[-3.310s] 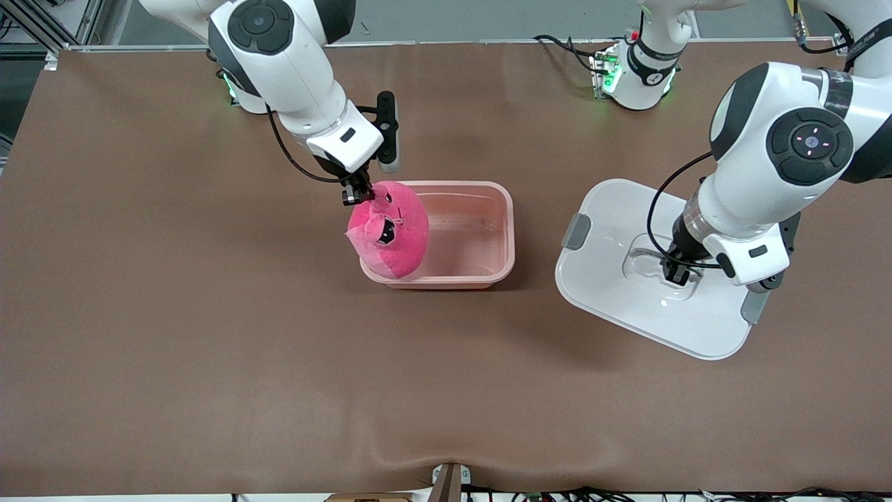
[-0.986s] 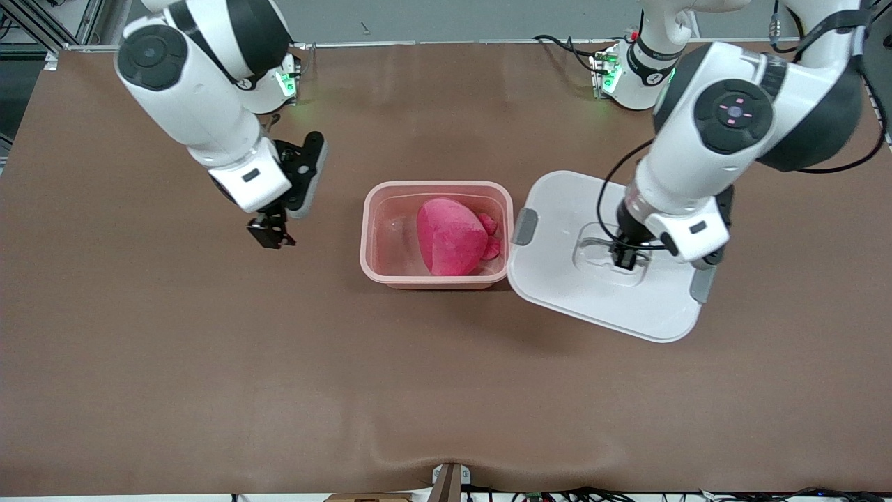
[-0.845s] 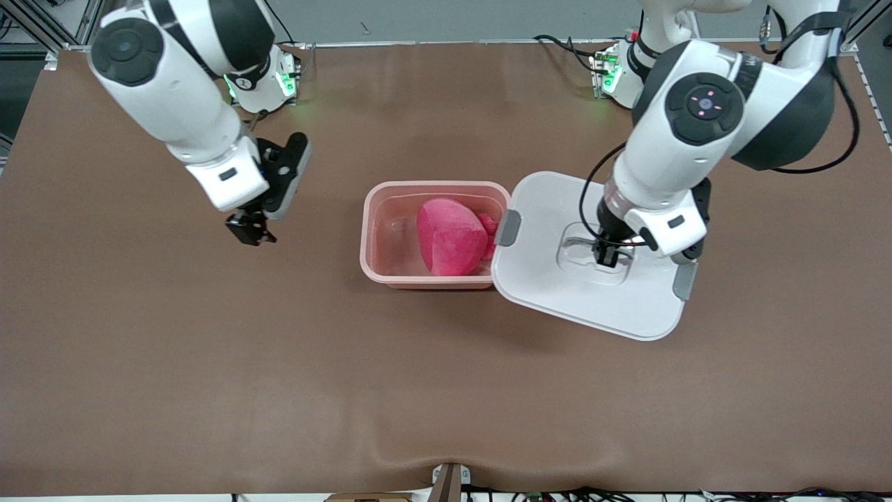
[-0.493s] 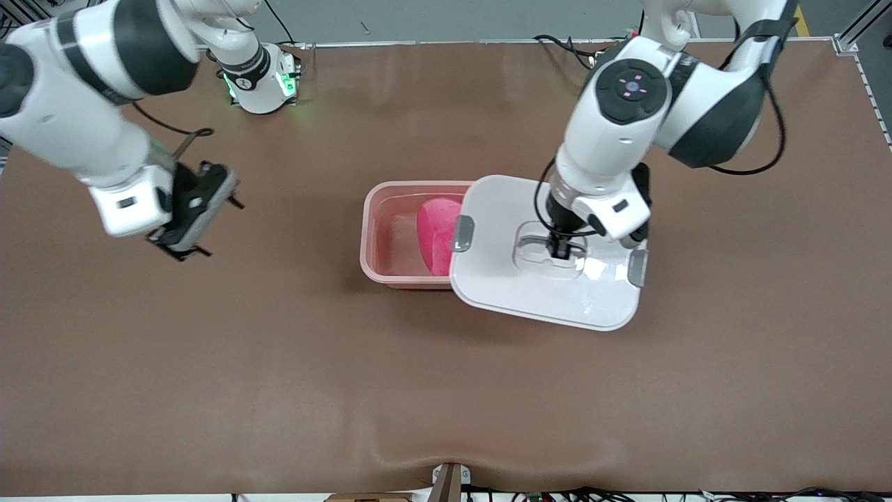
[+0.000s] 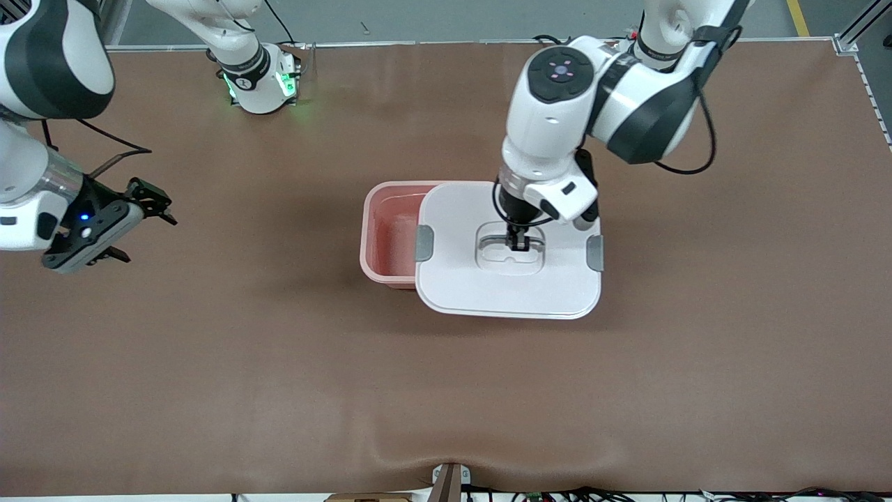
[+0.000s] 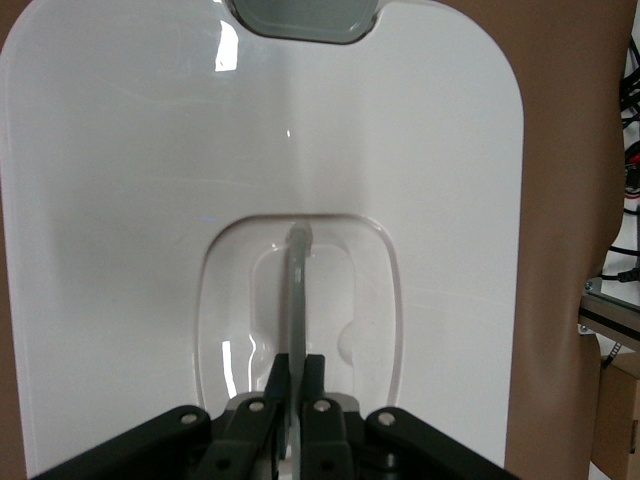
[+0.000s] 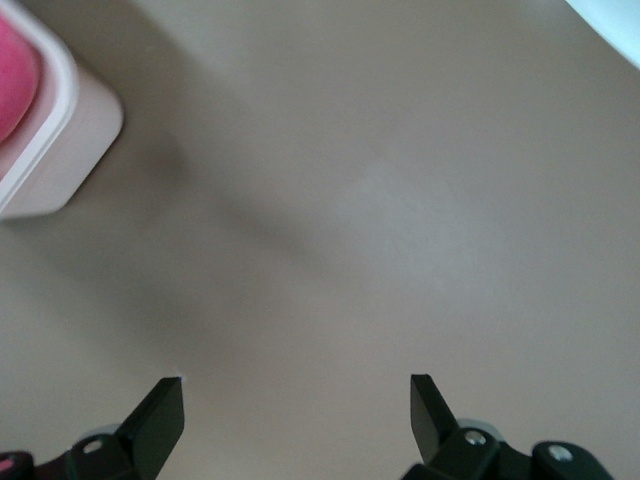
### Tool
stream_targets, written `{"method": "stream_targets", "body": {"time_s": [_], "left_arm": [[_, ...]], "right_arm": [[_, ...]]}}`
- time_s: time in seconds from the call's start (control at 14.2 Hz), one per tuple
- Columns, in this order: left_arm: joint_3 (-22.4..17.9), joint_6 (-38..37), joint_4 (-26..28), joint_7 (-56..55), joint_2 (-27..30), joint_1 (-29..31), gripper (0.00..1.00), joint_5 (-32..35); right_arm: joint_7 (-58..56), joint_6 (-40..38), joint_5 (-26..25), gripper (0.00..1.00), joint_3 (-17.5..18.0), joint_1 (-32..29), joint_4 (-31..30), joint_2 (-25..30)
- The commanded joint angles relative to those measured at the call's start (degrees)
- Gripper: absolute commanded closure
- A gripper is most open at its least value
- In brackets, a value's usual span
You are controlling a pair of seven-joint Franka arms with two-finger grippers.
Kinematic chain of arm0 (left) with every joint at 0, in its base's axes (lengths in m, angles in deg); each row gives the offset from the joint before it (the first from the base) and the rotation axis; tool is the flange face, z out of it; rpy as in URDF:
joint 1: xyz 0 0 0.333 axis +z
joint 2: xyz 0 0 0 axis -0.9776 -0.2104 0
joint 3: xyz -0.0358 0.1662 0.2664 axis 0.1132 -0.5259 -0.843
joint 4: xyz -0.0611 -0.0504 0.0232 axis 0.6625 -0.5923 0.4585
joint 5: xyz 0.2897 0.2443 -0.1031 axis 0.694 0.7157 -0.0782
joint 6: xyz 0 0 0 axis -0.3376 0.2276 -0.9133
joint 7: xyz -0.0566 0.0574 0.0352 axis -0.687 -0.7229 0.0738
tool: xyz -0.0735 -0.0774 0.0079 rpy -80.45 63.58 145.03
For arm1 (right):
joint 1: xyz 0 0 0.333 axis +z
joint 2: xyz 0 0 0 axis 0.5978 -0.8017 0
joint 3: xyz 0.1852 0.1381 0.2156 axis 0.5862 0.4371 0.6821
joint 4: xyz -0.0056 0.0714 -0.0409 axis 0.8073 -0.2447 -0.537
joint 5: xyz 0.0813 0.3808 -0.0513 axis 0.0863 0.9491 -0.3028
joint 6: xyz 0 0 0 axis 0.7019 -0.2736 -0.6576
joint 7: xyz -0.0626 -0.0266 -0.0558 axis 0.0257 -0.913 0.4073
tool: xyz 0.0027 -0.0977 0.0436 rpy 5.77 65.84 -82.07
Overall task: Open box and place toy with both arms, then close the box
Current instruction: 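Place the lid onto the box with the left gripper while the right gripper withdraws, then press the lid down onto the box with the left gripper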
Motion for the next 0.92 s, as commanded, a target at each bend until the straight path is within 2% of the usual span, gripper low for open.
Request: {"method": "stream_targets", "body": {"time_s": [0.0,0.14,0.35,0.63,0.85], "left_arm": [[-0.12,1.96,-0.44,-8.56,-2.51,-2.98,1.00,5.16],[-0.12,4.33,-0.44,-13.22,-3.65,-4.20,1.00,8.06],[-0.20,4.86,-0.44,-20.16,-5.49,-7.63,1.00,13.16],[-0.20,4.87,-0.70,-27.21,-8.49,-10.36,1.00,19.93],[-0.20,4.87,-0.79,-28.09,-9.19,-11.86,1.00,19.77]], "right_arm": [[9.45,-1.30,-2.07,0.00,-2.14,-0.57,0.35,1.08],[17.25,-4.61,-5.59,0.00,-2.59,-0.57,0.44,1.35],[33.07,-7.80,-5.78,0.00,-2.68,-0.57,1.76,1.61],[35.67,-7.98,-2.36,0.00,-3.99,-1.27,2.46,2.58],[35.76,-9.29,-2.44,0.00,-4.34,-1.53,2.37,2.49]]}}
